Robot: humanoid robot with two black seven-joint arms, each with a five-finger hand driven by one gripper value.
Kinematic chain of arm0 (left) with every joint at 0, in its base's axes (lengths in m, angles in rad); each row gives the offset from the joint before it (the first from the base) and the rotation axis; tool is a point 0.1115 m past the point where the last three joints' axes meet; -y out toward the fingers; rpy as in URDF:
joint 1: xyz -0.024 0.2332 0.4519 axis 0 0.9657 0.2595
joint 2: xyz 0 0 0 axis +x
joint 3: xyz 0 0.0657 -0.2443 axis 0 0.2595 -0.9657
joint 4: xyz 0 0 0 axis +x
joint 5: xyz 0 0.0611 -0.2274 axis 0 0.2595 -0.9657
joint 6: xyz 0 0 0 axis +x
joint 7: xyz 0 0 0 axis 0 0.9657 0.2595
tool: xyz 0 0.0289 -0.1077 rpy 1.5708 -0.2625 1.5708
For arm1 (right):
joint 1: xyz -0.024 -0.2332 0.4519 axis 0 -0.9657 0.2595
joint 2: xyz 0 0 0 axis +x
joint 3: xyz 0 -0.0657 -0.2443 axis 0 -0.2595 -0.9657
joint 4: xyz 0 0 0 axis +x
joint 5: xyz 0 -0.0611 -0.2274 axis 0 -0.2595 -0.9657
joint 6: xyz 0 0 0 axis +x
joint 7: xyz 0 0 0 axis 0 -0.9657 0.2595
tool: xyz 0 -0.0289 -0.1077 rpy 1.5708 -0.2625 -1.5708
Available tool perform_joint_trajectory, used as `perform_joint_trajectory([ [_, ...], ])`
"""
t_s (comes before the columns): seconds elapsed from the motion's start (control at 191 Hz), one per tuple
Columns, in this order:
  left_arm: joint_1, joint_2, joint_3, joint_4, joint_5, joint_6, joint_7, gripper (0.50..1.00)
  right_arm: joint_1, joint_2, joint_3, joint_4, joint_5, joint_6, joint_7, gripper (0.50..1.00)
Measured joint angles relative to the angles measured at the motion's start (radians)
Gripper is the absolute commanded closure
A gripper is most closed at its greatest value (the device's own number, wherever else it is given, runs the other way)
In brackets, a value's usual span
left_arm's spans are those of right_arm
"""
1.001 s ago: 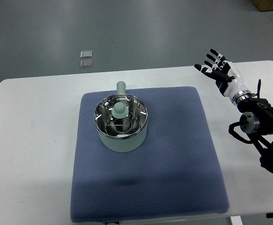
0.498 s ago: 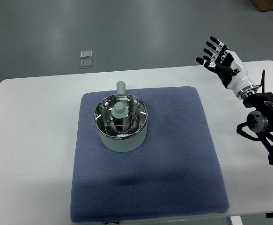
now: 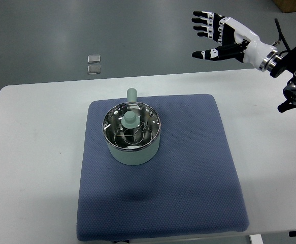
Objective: Open lid and place right of pot
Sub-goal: 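Move the right hand up and over toward the pot lid's green knob, then lower the right hand onto the lid and close fingers around the knob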
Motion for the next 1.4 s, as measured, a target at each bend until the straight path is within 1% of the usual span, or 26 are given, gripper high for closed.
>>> perform_joint_trajectory([
  [0.1,0.0,0.0,0.0,0.0,0.0,0.0,0.0,0.5,0.108,-0.006,-0.132,0.026,-0.026,0.0,0.0,0.587],
  [0.215,0.001,0.0,0.0,0.0,0.0,0.0,0.0,0.5,0.188,0.0,-0.221,0.038,-0.072,-0.001,0.008,0.587],
  [0.44,0.0,0.0,0.0,0.0,0.0,0.0,0.0,0.5,0.282,0.052,-0.31,0.052,-0.196,-0.038,0.019,0.587],
  [0.603,0.0,0.0,0.0,0.0,0.0,0.0,0.0,0.5,0.352,0.107,-0.42,0.053,-0.271,-0.086,0.019,0.587],
  [0.718,0.0,0.0,0.0,0.0,0.0,0.0,0.0,0.5,0.4,0.135,-0.483,0.053,-0.311,-0.096,0.019,0.587],
  [0.938,0.0,0.0,0.0,0.0,0.0,0.0,0.0,0.5,0.435,0.185,-0.516,0.053,-0.463,-0.092,0.01,0.587],
  [1.143,0.0,0.0,0.0,0.0,0.0,0.0,0.0,0.5,0.459,0.237,-0.596,0.052,-0.493,-0.106,-0.002,0.589],
  [1.232,0.0,0.0,0.0,0.0,0.0,0.0,0.0,0.5,0.465,0.254,-0.642,0.05,-0.494,-0.132,-0.015,0.589],
  [1.305,0.0,0.0,0.0,0.0,0.0,0.0,0.0,0.5,0.491,0.274,-0.699,0.045,-0.495,-0.167,-0.02,0.589],
  [1.379,0.0,0.0,0.0,0.0,0.0,0.0,0.0,0.5,0.509,0.288,-0.749,0.04,-0.495,-0.196,-0.022,0.601],
  [1.4,0.0,0.0,0.0,0.0,0.0,0.0,0.0,0.5,0.511,0.291,-0.759,0.039,-0.495,-0.202,-0.023,0.611],
])
